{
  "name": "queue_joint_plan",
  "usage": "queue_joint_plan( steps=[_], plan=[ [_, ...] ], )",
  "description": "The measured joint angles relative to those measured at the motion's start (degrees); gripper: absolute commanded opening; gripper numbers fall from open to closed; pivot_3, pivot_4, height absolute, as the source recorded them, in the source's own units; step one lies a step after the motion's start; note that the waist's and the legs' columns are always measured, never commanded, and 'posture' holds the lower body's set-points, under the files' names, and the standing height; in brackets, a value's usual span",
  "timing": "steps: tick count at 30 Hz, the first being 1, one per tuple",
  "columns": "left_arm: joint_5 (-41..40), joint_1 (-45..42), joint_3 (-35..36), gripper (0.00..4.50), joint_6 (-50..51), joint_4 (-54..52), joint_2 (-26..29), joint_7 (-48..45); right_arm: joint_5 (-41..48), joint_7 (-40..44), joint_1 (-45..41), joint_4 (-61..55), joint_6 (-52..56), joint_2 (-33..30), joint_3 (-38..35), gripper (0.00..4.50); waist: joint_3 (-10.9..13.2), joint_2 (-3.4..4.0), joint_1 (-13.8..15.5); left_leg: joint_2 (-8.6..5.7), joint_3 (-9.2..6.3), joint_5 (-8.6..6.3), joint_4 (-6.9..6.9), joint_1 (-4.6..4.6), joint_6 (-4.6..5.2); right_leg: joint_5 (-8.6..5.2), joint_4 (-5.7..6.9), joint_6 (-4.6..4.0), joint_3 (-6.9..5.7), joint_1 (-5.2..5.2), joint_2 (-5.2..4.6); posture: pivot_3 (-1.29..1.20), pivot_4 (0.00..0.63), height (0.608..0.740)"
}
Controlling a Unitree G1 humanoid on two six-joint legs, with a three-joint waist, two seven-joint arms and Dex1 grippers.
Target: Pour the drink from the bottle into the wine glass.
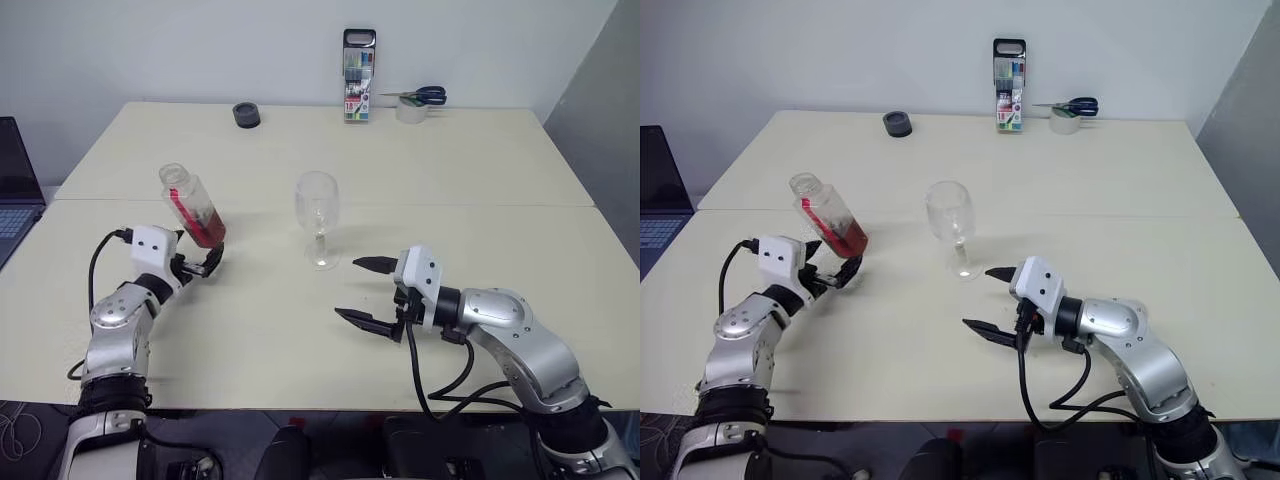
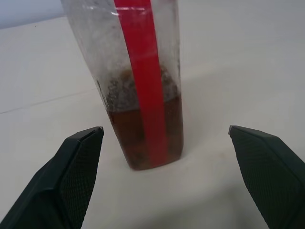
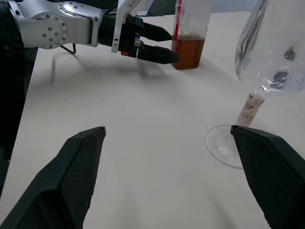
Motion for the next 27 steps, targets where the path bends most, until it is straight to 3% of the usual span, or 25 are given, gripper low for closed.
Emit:
queue_joint_plan(
  steps=[21,27],
  plan=[
    [0.1,-8.2,-0.5,4.5,2.3,4.1,-0.2,2.5,2.4,-2.1,-1.8,0.0,0.8,2.1,-0.2,4.48,0.0,-0.01,0.0,-0.01,-0.02,0.05,0.02,-0.02,-0.08,0.0,0.03,0.0,-0.02,-0.02,0.0,0.0,0.15,0.74],
    [-0.4,-9.3,-0.4,2.7,2.5,4.7,-0.2,2.4,2.4,-2.4,-1.8,0.0,0.8,2.1,-0.2,4.5,0.0,-0.01,0.0,-0.01,-0.02,0.05,0.02,-0.02,-0.09,0.0,0.03,0.0,-0.02,-0.02,0.0,0.0,0.15,0.74]
  ],
)
